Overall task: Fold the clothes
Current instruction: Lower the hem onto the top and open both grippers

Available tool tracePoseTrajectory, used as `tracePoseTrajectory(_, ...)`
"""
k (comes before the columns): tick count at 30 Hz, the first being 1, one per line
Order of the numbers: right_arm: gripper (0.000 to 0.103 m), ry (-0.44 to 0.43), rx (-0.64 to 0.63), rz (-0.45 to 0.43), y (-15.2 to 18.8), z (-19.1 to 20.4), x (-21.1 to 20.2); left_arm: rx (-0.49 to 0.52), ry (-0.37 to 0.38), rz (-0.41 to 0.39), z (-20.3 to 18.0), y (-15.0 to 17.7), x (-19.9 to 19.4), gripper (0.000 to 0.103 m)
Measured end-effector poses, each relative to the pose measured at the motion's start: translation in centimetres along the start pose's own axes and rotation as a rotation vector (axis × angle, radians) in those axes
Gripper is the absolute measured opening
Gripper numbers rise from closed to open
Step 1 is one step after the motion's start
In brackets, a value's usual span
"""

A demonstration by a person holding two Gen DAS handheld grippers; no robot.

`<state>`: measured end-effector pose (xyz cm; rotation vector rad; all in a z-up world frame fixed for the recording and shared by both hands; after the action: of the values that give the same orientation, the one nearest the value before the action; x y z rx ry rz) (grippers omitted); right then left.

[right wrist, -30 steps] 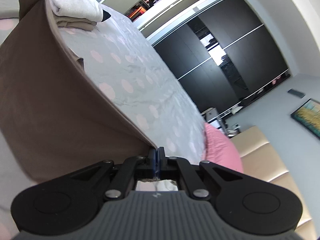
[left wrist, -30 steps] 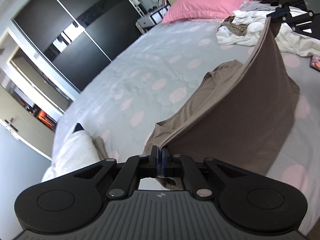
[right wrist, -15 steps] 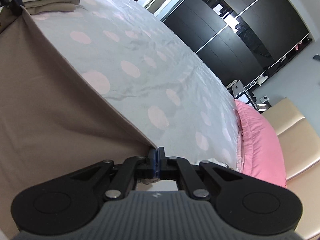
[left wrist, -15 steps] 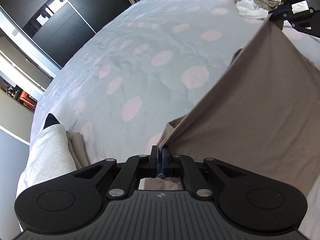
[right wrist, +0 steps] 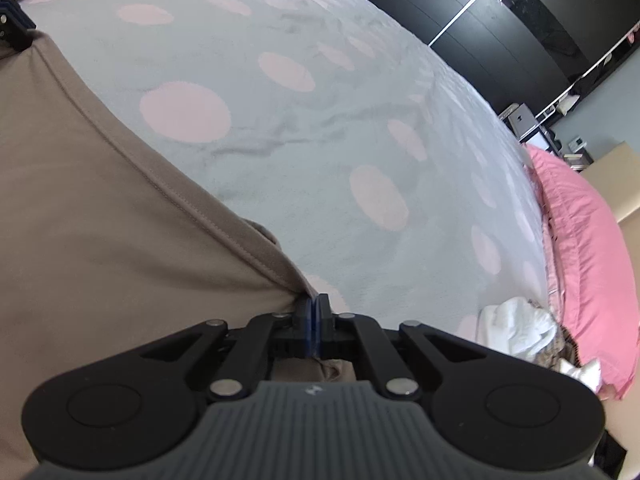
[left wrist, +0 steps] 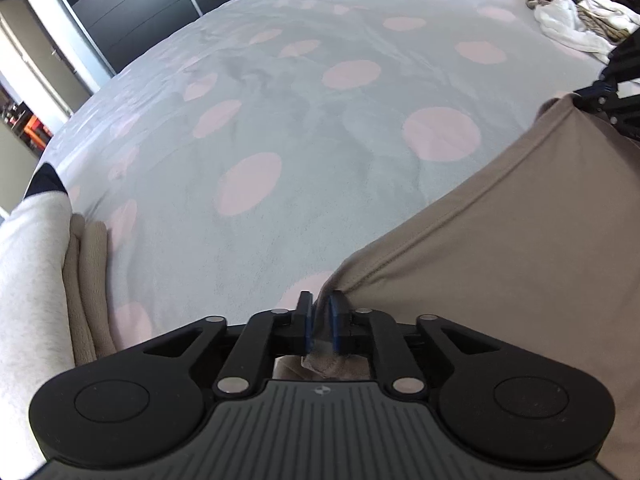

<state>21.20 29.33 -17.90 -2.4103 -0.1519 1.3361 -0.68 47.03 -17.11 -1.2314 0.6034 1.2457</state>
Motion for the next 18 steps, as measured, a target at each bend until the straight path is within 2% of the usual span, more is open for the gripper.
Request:
tracePoseTrajectory(3,0.005,-0.019,0.042,0.007,-0.1,-0.4,0.3,-0.011,-0.033,-0.008,0.4,0.0,-0.1,0.022)
tracePoseTrajectory(6,0.010,-0.026,0.089,0.012,-0.1,-1.3,-0.2,-0.042,-0.092,-0.016,1.5,-0.1,-0.8,0.023)
tracePoseTrajectory(8,0.017,-0.025,0.128,0.017,0.0,-2.3,-0.7,-0.075,-0.116,-0.029,2.4,0.0,-1.8,0.023)
tracePoseTrajectory(10,0.030,-0.024,0.176,0.029,0.3,-3.4,-1.5,-0.111,-0.130,-0.035,3.2,0.3,-3.2,0.023)
tracePoseTrajectory(12,0.037,-0.026,0.228,0.044,0.8,-4.6,-2.4,-0.134,-0.146,-0.039,3.5,0.8,-4.7,0.023)
tracePoseTrajectory(14,0.037,-0.038,0.263,0.049,1.5,-5.3,-3.7,-0.155,-0.143,-0.041,3.6,1.5,-6.4,0.024)
tracePoseTrajectory(18,0.037,-0.088,0.302,0.043,3.8,-5.4,-7.2,-0.162,-0.072,-0.054,2.3,4.5,-9.9,0.024)
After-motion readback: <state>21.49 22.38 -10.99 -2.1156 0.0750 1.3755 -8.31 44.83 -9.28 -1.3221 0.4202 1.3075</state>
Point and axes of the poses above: each gripper's, at about its wrist camera, not at the fingertips, and x roughly the way its jaws point, z to its left, y to its underside, the point moved 5 cm from there along x, roughly the way its jaws point, and after that the axes turned 8 degrees about z, right-handed, at the moved point
